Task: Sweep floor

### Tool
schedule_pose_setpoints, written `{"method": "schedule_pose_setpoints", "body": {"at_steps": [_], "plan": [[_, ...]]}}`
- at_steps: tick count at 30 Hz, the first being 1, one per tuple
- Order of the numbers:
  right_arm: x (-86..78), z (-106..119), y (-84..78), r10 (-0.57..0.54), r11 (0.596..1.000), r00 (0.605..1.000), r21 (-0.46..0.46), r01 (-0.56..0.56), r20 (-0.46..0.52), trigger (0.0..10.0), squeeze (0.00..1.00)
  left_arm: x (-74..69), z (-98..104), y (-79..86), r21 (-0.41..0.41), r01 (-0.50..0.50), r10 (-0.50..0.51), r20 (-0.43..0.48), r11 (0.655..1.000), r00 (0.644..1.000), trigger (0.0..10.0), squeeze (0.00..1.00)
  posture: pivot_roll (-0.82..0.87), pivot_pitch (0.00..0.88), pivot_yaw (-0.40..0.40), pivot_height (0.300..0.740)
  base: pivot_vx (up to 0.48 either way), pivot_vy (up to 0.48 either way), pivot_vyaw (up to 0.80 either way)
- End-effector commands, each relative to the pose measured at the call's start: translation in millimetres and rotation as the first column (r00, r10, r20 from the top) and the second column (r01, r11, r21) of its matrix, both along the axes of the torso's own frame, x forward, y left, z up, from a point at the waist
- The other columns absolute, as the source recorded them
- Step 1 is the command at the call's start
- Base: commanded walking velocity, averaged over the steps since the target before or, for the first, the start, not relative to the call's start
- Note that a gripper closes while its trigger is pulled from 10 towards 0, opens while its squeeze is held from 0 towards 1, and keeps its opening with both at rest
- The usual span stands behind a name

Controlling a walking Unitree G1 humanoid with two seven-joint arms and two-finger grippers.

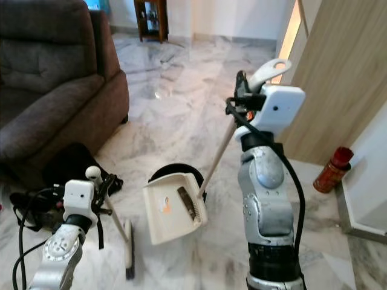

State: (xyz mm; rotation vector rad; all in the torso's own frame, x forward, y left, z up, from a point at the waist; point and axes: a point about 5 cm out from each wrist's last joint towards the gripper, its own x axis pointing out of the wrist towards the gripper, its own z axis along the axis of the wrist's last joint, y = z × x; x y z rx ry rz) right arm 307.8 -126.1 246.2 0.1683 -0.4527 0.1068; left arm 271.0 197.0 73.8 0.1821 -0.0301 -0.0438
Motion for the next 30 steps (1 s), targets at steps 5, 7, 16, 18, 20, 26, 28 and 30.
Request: {"method": "schedule_pose_setpoints", "body": {"at_steps": [5,7,16,18,20,26,28,30], "plan": [[-5.0,14.0,-3.3,-0.009,1.000,0.997,0.016,0.008,0.071,10.0,0.00,2.6,9.5,-2.8,0.001,0.009,-0.009,0.051,1.000,0.999,10.0,0.00,0.10,0.038,0.041,0.740,0.272,0.000,0.31],[-5.1,13.9,-2.9,-0.009,1.000,0.997,0.014,0.008,0.071,10.0,0.00,2.5,9.5,-2.9,0.000,0.008,-0.008,0.051,1.000,0.999,10.0,0.00,0.10,0.039,0.039,0.740,0.270,0.000,0.71],[-4.3,12.8,-2.8,-0.003,1.000,0.998,0.019,0.002,0.063,10.0,0.00,2.3,9.8,-3.4,-0.001,0.005,-0.005,0.052,1.000,0.999,10.0,0.00,0.10,0.040,0.036,0.740,0.273,0.000,0.24],[-4.1,13.0,-2.9,-0.006,1.000,0.998,0.020,0.005,0.063,10.0,0.00,2.3,10.0,-3.5,-0.003,0.005,-0.005,0.054,1.000,0.999,10.0,0.00,0.10,0.041,0.035,0.740,0.274,0.000,0.00],[-4.1,13.4,-2.5,-0.006,1.000,0.998,0.021,0.004,0.064,10.0,0.00,2.0,9.9,-2.9,-0.003,0.003,-0.003,0.054,1.000,0.999,10.0,0.00,0.10,0.041,0.034,0.740,0.272,0.000,0.00],[-3.6,14.4,-2.6,-0.006,1.000,0.998,0.026,0.004,0.067,10.0,0.00,2.2,10.2,-2.6,-0.001,0.001,-0.001,0.054,1.000,0.999,10.0,0.00,0.10,0.042,0.035,0.740,0.273,0.000,0.00],[-3.4,15.2,-3.0,-0.009,1.000,0.998,0.030,0.007,0.070,10.0,0.00,2.4,10.4,-2.3,-0.001,0.000,0.000,0.055,1.000,0.999,10.0,0.00,0.10,0.042,0.036,0.740,0.270,0.000,0.00],[-3.4,15.2,-3.0,-0.009,1.000,0.998,0.030,0.007,0.070,10.0,0.00,2.4,10.4,-2.3,-0.001,0.000,0.000,0.055,1.000,0.999,10.0,0.00,0.10,0.042,0.036,0.740,0.270,0.000,0.00]]}}
